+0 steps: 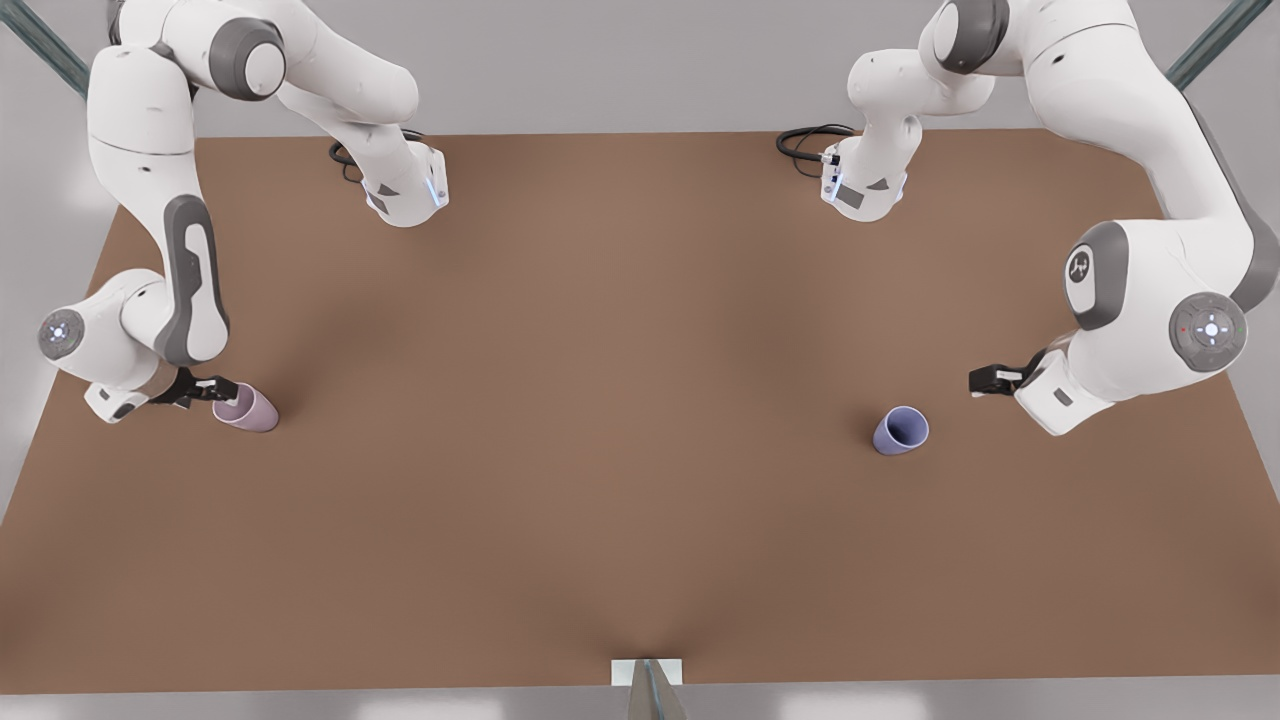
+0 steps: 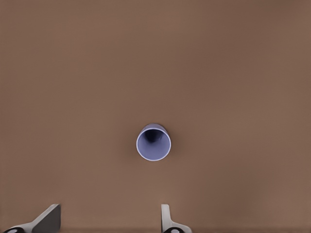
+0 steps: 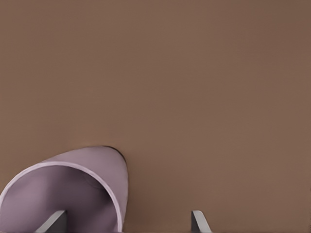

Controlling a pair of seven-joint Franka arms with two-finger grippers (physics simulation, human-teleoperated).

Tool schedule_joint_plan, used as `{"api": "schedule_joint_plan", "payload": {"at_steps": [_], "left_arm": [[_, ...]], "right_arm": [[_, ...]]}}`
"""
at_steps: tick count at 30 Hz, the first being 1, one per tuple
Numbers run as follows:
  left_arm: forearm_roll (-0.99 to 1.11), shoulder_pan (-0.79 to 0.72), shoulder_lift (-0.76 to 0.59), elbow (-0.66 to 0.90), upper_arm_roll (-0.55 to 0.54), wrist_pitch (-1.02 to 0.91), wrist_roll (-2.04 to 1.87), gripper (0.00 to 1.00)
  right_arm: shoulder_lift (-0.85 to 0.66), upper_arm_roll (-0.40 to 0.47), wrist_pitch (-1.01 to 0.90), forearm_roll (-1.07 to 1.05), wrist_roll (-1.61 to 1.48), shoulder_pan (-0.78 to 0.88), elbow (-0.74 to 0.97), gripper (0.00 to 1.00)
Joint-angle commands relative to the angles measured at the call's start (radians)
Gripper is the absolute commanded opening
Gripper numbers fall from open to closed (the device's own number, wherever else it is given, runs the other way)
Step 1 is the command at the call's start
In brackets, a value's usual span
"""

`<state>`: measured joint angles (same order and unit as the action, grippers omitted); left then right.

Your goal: Stack the cups, with the pink cup at the bottom and the purple cup at the top

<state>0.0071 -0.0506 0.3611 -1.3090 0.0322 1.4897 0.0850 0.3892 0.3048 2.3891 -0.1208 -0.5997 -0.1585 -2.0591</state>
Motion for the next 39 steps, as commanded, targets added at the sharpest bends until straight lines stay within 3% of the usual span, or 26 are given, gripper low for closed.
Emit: {"api": "schedule_joint_plan", "payload": {"at_steps": [1,5,6,12,14,17,19,24,29,31,34,38,39], "left_arm": [[0.001,0.000,-0.001,0.000,0.000,-0.002,0.002,1.00],[0.001,0.001,0.002,0.000,0.000,0.000,0.002,1.00],[0.001,0.001,0.002,0.000,0.000,0.000,0.002,1.00],[0.001,0.001,0.002,0.002,0.000,-0.002,0.002,1.00],[0.001,0.000,0.001,0.000,0.000,-0.003,0.002,1.00],[0.001,0.001,0.001,0.002,0.000,-0.002,0.002,1.00],[0.001,0.001,0.001,0.002,0.000,-0.002,0.002,1.00],[0.001,0.000,-0.004,0.004,0.000,-0.012,0.002,1.00],[-0.010,0.000,-0.007,0.004,0.000,-0.012,0.002,1.00],[-0.015,0.000,-0.004,0.004,0.000,-0.011,0.002,1.00],[-0.016,0.001,0.002,0.002,0.000,0.009,0.002,1.00],[-0.038,0.003,0.015,0.002,0.000,0.015,0.002,1.00],[-0.038,0.003,0.016,0.000,0.000,0.021,0.002,1.00]], "right_arm": [[0.010,-0.001,0.030,0.000,-0.141,-0.001,0.001,0.87],[0.040,-0.001,0.088,-0.002,-0.132,0.002,-0.038,0.75],[0.042,-0.003,0.088,-0.003,-0.129,0.002,-0.038,0.64],[0.045,-0.004,0.050,-0.010,-0.123,0.004,-0.007,0.54],[0.046,-0.007,0.050,-0.014,-0.118,0.005,-0.003,0.41],[0.050,-0.009,0.051,-0.014,-0.098,0.013,-0.003,0.36],[0.051,-0.009,0.052,-0.014,-0.101,0.013,-0.003,0.21],[0.014,-0.026,0.004,-0.014,-0.097,0.016,-0.003,0.21],[-0.116,-0.136,-0.200,-0.011,0.097,0.017,0.022,0.21],[-0.144,-0.148,-0.301,-0.013,0.202,0.088,0.068,0.21],[-0.153,-0.154,-0.300,-0.014,0.331,0.168,0.070,0.21],[-0.162,-0.300,-0.300,-0.014,0.751,0.286,0.103,0.21],[-0.136,-0.371,-0.294,-0.013,0.882,0.303,0.149,0.21]]}}
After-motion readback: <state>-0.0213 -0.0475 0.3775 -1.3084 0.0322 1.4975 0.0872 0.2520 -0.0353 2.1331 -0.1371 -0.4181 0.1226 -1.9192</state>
